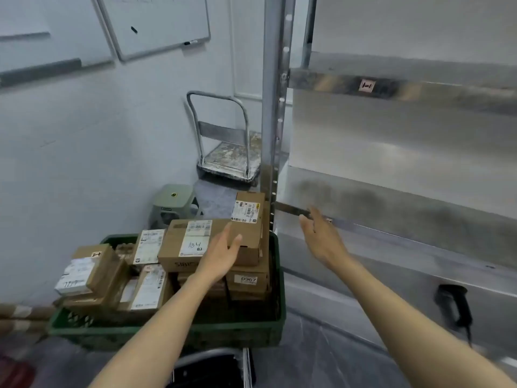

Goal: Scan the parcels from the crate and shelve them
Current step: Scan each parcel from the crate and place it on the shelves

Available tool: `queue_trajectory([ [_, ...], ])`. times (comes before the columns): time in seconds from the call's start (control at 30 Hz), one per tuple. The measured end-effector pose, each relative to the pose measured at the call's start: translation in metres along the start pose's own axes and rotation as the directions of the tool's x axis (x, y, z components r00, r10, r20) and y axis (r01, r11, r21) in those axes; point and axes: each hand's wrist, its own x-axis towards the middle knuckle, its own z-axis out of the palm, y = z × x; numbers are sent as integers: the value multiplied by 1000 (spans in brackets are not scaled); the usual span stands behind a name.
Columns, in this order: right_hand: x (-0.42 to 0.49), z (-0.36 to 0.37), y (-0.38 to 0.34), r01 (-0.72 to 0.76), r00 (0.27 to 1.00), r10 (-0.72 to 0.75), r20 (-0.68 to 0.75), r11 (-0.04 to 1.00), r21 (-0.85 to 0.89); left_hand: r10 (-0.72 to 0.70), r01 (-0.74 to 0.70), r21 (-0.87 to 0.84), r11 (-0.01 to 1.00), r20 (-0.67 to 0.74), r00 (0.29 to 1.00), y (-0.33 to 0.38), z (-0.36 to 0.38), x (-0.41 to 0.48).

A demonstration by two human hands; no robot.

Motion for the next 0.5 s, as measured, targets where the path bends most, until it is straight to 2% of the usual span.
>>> queue_trajectory([
  [0.23,15,17,29,-63,994,61,93,998,15,-83,84,-139,987,15,996,-2,14,12],
  [0.5,19,29,38,-99,992,95,78,994,44,-78,80,-237,968,18,997,-3,18,16],
])
